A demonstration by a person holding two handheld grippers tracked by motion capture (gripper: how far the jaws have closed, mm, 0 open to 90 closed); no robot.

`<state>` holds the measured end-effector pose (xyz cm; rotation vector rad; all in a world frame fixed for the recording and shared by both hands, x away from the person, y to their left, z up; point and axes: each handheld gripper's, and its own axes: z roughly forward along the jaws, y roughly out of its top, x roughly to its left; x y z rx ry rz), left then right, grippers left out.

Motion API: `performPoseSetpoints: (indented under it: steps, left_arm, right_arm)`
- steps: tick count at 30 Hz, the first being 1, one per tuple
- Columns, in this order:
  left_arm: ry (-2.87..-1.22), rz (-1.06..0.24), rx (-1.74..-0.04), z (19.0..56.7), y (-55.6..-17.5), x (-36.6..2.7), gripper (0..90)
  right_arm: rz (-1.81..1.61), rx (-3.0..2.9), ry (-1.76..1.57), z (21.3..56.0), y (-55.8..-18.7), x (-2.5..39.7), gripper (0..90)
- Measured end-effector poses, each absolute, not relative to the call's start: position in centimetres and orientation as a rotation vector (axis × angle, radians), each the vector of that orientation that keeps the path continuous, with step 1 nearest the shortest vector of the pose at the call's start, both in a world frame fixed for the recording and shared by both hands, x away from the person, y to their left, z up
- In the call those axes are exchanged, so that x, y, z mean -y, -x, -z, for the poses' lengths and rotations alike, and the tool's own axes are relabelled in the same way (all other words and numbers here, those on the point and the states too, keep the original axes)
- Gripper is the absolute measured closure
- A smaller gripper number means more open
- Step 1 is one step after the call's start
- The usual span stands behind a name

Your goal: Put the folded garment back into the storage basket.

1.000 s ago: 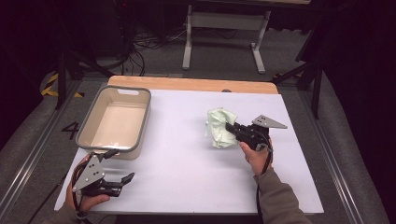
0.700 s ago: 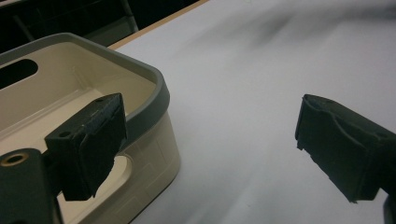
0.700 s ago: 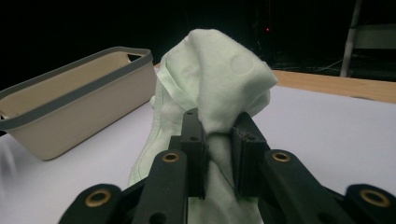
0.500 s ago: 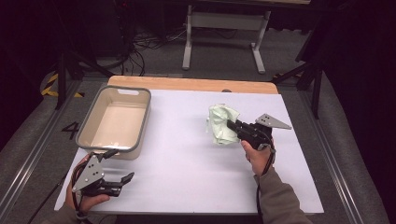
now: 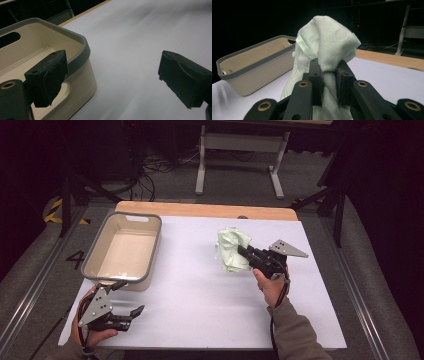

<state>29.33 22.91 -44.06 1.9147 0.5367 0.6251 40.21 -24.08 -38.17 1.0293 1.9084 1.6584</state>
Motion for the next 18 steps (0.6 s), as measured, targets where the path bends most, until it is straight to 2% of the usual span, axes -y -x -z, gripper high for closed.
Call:
performPoseSetpoints:
  steps: [18]
  left_arm:
    - [-1.903,-0.624,-0.532,44.0,-29.2,-22.9,9.4]
  right_arm:
    - [-1.689,-1.971,-0.968,37.1,-41.6,18.7,77.8]
